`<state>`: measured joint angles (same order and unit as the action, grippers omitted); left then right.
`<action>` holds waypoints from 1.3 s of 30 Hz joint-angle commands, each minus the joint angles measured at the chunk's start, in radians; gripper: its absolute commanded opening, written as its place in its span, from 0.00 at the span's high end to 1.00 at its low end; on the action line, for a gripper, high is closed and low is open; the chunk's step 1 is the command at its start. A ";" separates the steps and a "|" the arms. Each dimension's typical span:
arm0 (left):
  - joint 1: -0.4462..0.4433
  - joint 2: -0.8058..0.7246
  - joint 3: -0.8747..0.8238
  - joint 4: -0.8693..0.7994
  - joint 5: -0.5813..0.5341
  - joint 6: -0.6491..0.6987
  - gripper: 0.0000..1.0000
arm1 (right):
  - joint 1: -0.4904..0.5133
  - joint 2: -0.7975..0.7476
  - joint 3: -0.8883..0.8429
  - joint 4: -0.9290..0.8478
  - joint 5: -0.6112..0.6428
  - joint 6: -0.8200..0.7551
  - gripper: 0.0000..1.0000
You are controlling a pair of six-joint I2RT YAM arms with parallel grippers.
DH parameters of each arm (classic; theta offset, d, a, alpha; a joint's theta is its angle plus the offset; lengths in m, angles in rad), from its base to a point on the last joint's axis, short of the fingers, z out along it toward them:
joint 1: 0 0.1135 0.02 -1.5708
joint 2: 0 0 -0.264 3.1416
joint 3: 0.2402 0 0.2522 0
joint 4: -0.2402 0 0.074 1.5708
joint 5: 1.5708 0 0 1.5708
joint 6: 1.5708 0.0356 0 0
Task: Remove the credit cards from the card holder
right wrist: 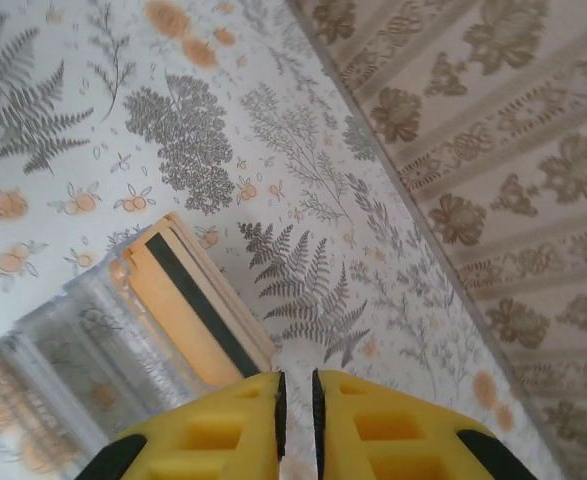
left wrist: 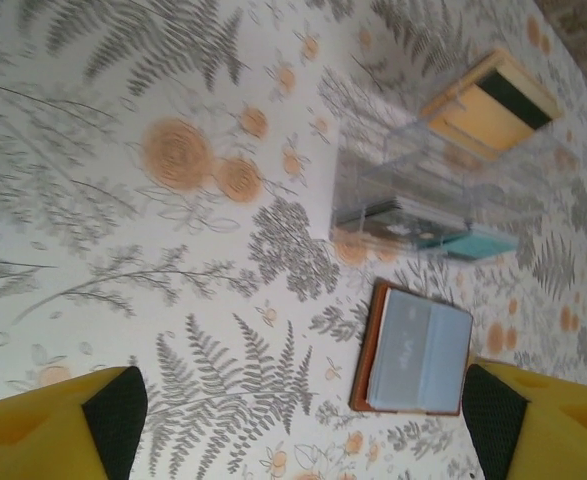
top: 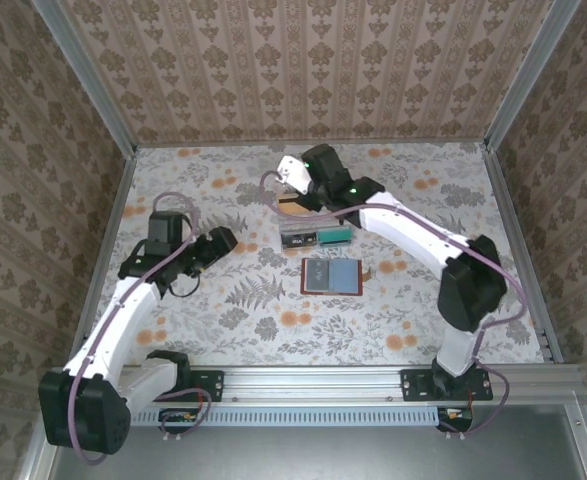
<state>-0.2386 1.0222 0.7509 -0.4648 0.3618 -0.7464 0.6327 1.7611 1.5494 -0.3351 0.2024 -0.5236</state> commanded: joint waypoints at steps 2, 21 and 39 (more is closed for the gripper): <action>-0.100 0.054 -0.001 0.066 -0.022 -0.051 0.20 | -0.014 -0.140 -0.159 0.009 -0.020 0.335 0.87; -0.463 0.467 0.120 0.247 -0.039 -0.141 0.41 | -0.068 -0.296 -0.702 -0.088 -0.153 1.124 0.91; -0.540 0.723 0.257 0.304 0.022 -0.142 0.48 | -0.159 -0.162 -0.762 0.034 -0.248 1.153 0.81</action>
<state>-0.7727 1.7218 0.9791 -0.1661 0.3630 -0.8841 0.4793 1.5780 0.7914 -0.3248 -0.0154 0.6178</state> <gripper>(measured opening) 0.522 0.190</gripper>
